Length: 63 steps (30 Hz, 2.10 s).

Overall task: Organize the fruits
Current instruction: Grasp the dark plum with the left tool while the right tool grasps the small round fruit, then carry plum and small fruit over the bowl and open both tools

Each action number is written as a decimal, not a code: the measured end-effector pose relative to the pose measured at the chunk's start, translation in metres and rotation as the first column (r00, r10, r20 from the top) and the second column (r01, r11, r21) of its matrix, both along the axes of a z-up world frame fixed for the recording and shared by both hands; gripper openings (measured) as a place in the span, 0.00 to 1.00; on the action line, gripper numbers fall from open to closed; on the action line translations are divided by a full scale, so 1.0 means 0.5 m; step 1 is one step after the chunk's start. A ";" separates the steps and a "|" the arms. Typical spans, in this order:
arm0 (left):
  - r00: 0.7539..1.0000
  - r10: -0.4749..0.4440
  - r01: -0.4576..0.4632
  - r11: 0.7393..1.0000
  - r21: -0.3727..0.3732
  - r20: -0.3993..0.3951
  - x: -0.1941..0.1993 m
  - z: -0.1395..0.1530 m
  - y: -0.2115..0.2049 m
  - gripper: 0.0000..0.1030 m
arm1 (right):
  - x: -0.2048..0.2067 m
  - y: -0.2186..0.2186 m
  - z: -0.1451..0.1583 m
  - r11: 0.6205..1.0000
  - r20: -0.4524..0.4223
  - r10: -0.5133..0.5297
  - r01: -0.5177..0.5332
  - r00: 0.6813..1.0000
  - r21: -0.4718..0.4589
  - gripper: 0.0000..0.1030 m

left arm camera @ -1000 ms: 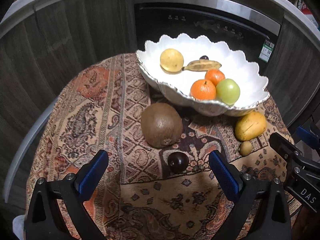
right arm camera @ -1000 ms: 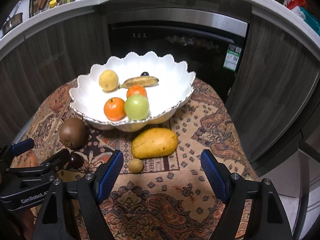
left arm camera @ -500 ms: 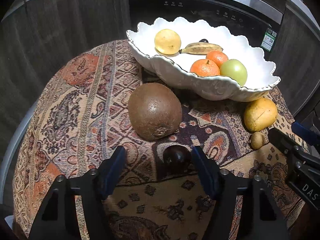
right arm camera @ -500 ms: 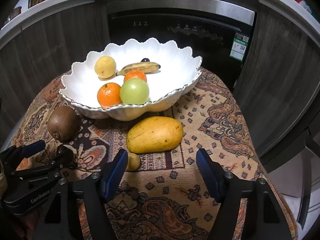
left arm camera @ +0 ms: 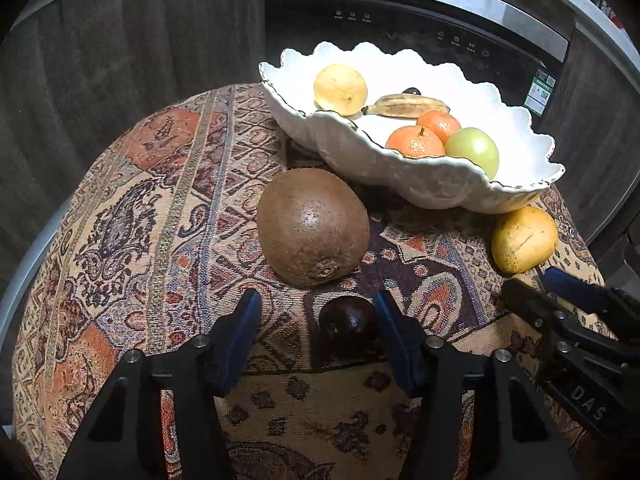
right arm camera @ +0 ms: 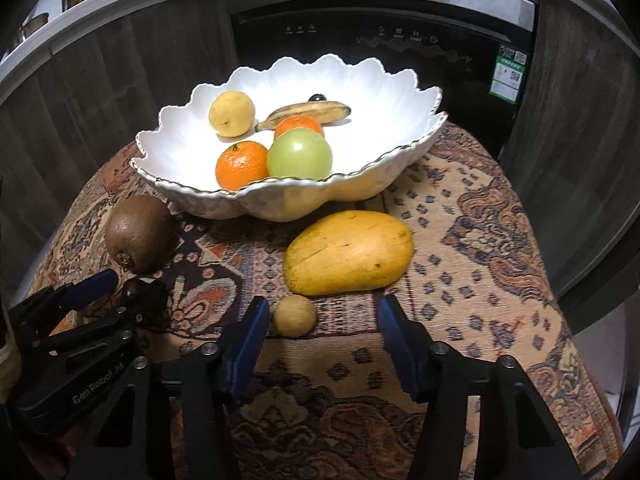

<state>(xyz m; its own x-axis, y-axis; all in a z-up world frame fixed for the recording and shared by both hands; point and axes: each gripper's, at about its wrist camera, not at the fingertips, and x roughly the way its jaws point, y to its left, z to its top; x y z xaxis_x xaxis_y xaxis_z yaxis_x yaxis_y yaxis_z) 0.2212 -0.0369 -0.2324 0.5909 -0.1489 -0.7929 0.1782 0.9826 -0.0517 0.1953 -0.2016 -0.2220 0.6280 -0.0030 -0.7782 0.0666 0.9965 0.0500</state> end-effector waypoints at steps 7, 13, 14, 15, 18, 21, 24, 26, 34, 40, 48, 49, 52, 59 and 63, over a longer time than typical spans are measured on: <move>1.000 0.021 -0.021 1.000 0.000 0.005 0.000 0.002 0.011 0.40 | 0.005 0.015 -0.009 0.999 -0.011 0.032 -0.031 0.999 0.012 0.24; 0.999 0.032 -0.032 0.999 0.010 0.007 -0.002 0.003 0.017 0.27 | -0.001 0.018 0.001 1.000 -0.002 0.030 -0.030 1.000 0.009 0.24; 0.999 0.034 -0.034 0.999 0.007 0.004 -0.004 0.004 0.019 0.27 | -0.003 0.018 0.005 0.999 0.004 0.031 -0.031 1.000 0.008 0.24; 0.999 0.035 -0.035 0.999 0.001 0.000 -0.006 0.005 0.022 0.27 | -0.005 0.019 0.008 0.999 0.008 0.032 -0.032 0.999 0.007 0.24; 0.999 0.039 -0.039 0.999 -0.015 0.000 -0.014 0.009 0.029 0.27 | -0.011 0.022 0.015 0.999 0.020 0.037 -0.037 0.999 0.004 0.24; 0.999 0.041 -0.041 0.999 -0.017 0.011 -0.023 0.014 0.032 0.27 | -0.017 0.023 0.020 0.999 0.029 0.039 -0.040 0.999 0.007 0.24; 0.999 0.038 -0.038 0.999 -0.018 0.012 -0.029 0.020 0.032 0.27 | -0.023 0.022 0.028 0.999 0.042 0.041 -0.042 0.998 0.009 0.24; 0.999 0.037 -0.037 0.999 -0.021 0.017 -0.033 0.025 0.030 0.27 | -0.027 0.020 0.036 0.999 0.052 0.041 -0.042 0.998 0.009 0.24; 0.998 0.029 -0.028 0.999 -0.025 0.047 -0.049 0.065 0.023 0.27 | -0.042 0.009 0.068 0.999 0.085 0.030 -0.032 0.996 0.024 0.24; 0.998 0.030 -0.029 0.999 -0.021 0.055 -0.057 0.100 0.021 0.27 | -0.051 0.004 0.101 0.999 0.110 0.018 -0.022 0.994 0.035 0.24; 0.995 0.013 -0.011 1.000 -0.016 0.096 -0.049 0.167 0.003 0.27 | -0.052 -0.009 0.159 0.999 0.162 0.001 -0.007 0.987 0.037 0.24; 0.995 0.010 -0.008 1.000 -0.016 0.102 -0.045 0.175 0.000 0.27 | -0.051 -0.012 0.164 0.999 0.164 -0.001 -0.005 0.987 0.041 0.24; 0.992 0.002 0.000 1.000 -0.019 0.126 -0.029 0.205 -0.010 0.27 | -0.044 -0.023 0.185 0.999 0.176 -0.013 0.004 0.984 0.051 0.24; 0.987 -0.016 0.021 0.999 -0.030 0.160 0.019 0.258 -0.033 0.27 | -0.012 -0.040 0.240 0.999 0.217 -0.020 0.009 0.976 0.050 0.24; 0.986 -0.032 0.036 0.999 -0.026 0.162 0.055 0.272 -0.045 0.27 | 0.015 -0.045 0.264 0.999 0.232 -0.017 0.008 0.972 0.040 0.24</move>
